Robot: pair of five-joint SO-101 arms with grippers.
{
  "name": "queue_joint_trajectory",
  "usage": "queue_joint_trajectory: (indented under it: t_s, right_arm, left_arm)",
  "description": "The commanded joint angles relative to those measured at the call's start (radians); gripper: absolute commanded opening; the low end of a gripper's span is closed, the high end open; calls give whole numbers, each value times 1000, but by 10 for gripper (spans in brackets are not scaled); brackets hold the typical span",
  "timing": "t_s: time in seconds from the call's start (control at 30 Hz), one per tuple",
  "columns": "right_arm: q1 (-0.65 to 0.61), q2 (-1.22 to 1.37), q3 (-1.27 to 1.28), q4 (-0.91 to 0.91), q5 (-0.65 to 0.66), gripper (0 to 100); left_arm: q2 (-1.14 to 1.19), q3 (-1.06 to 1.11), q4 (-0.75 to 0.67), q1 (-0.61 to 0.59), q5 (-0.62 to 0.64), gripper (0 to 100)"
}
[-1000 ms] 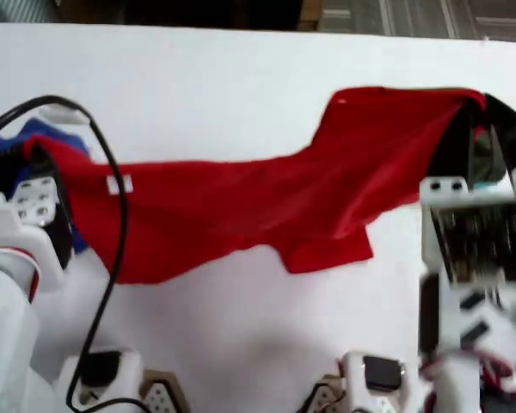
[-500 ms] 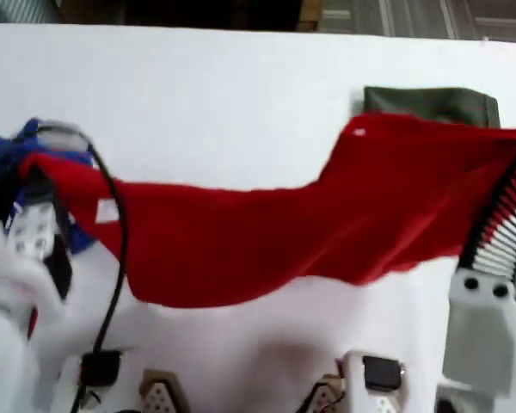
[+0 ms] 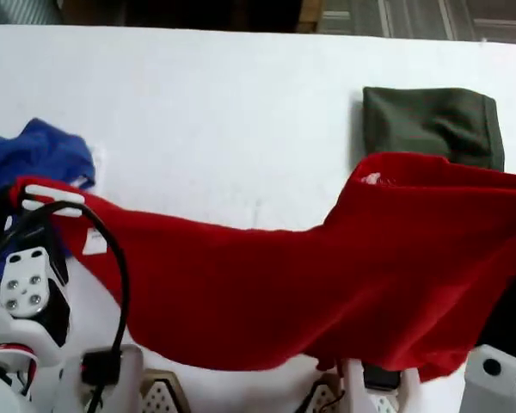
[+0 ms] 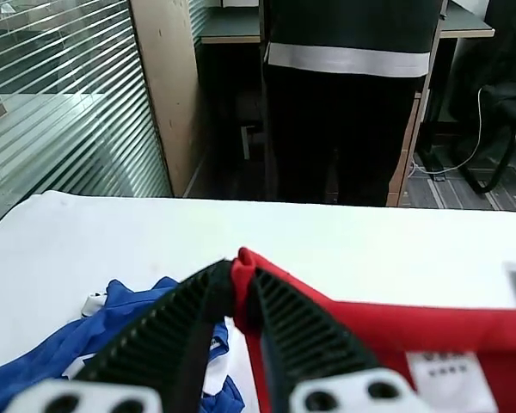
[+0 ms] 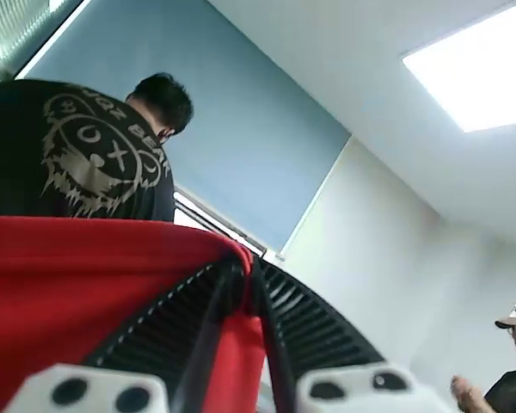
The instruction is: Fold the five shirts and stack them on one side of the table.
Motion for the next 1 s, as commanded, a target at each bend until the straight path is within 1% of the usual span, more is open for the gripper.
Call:
queue_joint_trajectory:
  t_s: [0.0, 0.23, 0.4, 0.47, 0.53, 0.67, 0.73, 0.83, 0.97]
  right_arm:
    - [5, 36, -12, 48, -32, 19]
    - [4, 38, -9, 104, -46, 19]
    - [4, 38, -9, 104, -46, 19]
    - [4, 38, -9, 104, -46, 19]
    - [4, 38, -9, 104, -46, 19]
    - [4, 39, -5, 102, -46, 19]
    - [4, 39, -5, 104, -46, 19]
    - [4, 38, -5, 105, -48, 19]
    - [4, 22, -11, 108, -89, 19]
  left_arm:
    - [-3, -10, 9, -12, 11, 25]
    - [-5, -10, 17, -23, 11, 25]
    - [-5, -10, 18, -149, 11, 25]
    - [-5, -8, 20, -173, 11, 25]
    - [-5, 4, 21, -176, 11, 25]
    - [-3, 128, 14, -178, 52, 25]
    - [-3, 151, 14, -175, 60, 25]
    - [-5, 124, 15, -175, 60, 25]
    - [-5, 38, 20, -178, 57, 25]
